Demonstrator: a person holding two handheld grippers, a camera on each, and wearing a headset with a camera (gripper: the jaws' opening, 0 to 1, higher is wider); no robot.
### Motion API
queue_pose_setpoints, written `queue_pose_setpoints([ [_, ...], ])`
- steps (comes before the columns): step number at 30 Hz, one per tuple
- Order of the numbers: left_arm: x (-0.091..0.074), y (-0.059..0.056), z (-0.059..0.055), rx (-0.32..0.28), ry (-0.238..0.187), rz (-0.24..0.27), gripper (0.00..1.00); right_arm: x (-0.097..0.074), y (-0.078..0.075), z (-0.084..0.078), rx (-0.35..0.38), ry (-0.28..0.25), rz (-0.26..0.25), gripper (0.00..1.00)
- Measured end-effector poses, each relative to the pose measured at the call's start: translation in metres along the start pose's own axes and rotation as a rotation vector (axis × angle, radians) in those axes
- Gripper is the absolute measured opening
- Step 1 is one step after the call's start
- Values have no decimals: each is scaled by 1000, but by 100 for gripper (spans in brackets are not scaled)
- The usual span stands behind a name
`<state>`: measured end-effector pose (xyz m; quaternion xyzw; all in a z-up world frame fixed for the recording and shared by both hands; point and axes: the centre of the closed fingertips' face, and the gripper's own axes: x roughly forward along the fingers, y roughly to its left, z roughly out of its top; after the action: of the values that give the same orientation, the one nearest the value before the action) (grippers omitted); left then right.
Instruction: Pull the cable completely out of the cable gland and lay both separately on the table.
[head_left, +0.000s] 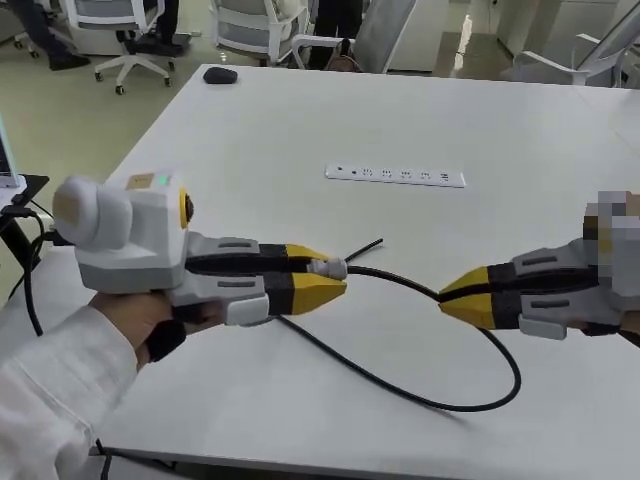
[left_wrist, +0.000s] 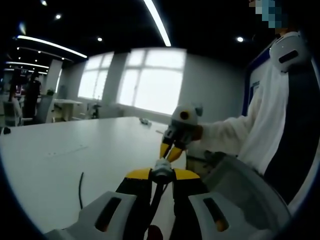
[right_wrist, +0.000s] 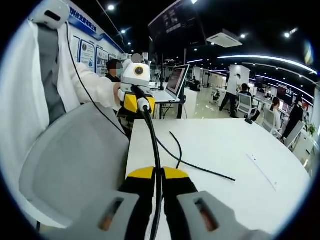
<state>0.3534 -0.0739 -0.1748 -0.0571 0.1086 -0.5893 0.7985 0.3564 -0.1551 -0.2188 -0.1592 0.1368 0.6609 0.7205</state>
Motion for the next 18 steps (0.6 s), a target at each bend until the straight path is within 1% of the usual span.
queue_pose_setpoints([
  [5,-1,1,1,-5,4,6,16,0,0,1,-1,0,-1,3],
  [9,-2,3,3,-2,5,20,16,-1,3,6,7,5,16,4],
  [11,-2,3,4,-1,6,19,16,-1,5,9,7,7,24,3],
  [13,0,2,5,4,8,19,16,0,7,15,2,0,30,6],
  [14,3,2,5,10,12,18,16,1,7,19,0,-4,29,9],
  [16,5,1,4,14,16,15,16,4,9,30,0,-17,36,14],
  [17,6,1,4,16,17,14,16,4,9,32,-3,-20,38,15],
  [18,7,0,4,15,15,10,16,6,10,39,-9,-31,44,17],
])
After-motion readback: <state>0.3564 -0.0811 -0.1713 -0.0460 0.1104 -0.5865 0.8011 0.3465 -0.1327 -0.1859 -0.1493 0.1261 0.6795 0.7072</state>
